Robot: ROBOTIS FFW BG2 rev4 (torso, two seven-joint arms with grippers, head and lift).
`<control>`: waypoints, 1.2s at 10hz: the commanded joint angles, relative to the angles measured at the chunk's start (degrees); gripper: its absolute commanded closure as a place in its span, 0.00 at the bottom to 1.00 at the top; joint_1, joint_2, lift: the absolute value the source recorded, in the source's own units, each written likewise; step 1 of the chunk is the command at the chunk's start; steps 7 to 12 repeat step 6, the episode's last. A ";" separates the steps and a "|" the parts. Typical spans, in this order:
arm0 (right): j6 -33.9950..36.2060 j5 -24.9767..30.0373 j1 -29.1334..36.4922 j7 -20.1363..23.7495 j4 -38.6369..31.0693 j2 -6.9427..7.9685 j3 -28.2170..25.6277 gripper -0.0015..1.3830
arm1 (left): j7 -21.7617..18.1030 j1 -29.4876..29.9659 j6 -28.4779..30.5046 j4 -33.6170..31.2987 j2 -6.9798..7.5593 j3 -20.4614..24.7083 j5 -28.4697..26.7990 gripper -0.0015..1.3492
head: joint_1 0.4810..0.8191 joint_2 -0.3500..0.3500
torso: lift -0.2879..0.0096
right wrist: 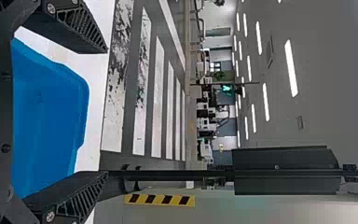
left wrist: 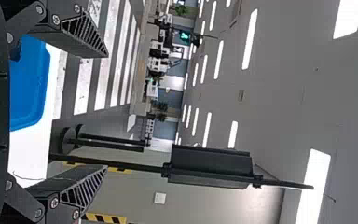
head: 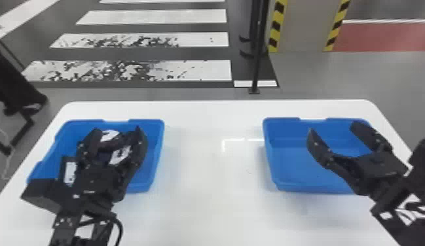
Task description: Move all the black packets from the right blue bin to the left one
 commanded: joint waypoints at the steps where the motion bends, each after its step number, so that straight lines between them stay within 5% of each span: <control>1: -0.09 0.00 0.00 0.00 0.00 -0.02 0.00 0.07 | -0.01 0.00 -0.12 0.00 0.00 0.04 0.11 0.16 | 0.63 0.55 | 0.40; 12: -0.93 0.00 0.00 0.09 -0.14 -0.10 0.00 0.07 | -0.01 0.14 -0.40 0.00 -0.08 0.15 0.22 0.16 | 0.63 0.55 | 0.40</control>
